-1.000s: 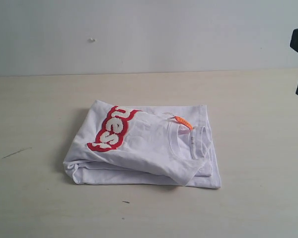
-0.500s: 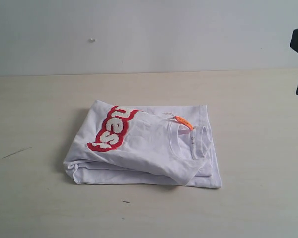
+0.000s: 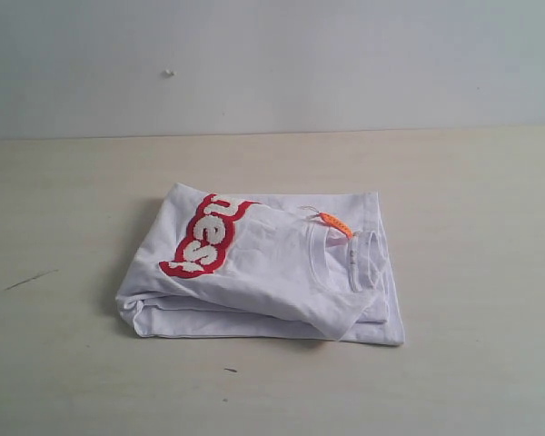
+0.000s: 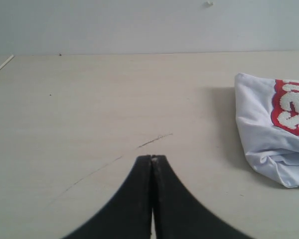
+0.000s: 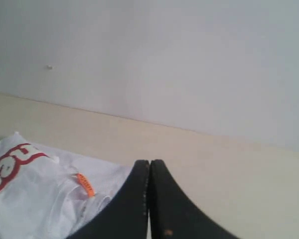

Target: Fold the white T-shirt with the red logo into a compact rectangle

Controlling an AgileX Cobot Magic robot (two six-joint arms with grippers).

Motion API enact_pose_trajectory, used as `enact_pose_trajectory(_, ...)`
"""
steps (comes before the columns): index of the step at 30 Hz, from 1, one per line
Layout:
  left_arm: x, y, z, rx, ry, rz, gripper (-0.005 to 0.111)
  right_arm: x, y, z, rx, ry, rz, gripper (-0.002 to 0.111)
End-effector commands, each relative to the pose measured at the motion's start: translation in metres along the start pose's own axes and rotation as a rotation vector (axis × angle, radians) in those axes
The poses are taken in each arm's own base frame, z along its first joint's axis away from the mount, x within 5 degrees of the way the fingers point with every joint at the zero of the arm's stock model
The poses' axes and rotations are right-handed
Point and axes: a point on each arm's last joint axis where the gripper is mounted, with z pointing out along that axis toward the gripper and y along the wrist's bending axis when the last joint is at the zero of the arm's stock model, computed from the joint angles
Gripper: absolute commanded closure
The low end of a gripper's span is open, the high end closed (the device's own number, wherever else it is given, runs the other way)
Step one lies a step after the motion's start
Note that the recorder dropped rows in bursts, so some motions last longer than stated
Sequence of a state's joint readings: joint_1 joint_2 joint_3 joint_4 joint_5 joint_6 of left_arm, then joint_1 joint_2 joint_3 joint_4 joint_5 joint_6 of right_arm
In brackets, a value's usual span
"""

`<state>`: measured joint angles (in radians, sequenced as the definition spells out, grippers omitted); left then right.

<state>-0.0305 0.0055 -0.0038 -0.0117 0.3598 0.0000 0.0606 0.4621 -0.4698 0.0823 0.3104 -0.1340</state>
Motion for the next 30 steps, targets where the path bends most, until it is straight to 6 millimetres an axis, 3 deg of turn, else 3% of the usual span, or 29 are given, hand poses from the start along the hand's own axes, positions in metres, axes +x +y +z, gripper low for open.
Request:
enact_pose_trajectory(1, 0.000, 0.000, 0.000, -0.001, -0.008, -0.010, 0.107, 0.021, -0.006, -0.013, 0.092, -0.012, 0.009, 0.108)
enact_pose_trajectory(11, 0.000, 0.000, 0.000, -0.001, -0.008, -0.010, 0.107, 0.057, -0.011, -0.025, 0.223, -0.080, 0.101, 0.108)
enact_pose_trajectory(18, 0.000, 0.000, 0.000, -0.001, -0.008, -0.010, 0.107, 0.103, -0.011, -0.022, 0.296, -0.027, 0.177, 0.108)
enact_pose_trajectory(27, 0.000, 0.000, 0.000, -0.001, -0.008, -0.010, 0.107, 0.131, -0.009, -0.019, 0.307, 0.003, 0.219, 0.108)
enact_pose_trajectory(30, 0.000, 0.000, 0.000, -0.001, -0.008, -0.010, 0.107, 0.130, -0.010, -0.019, 0.315, -0.014, 0.234, 0.108)
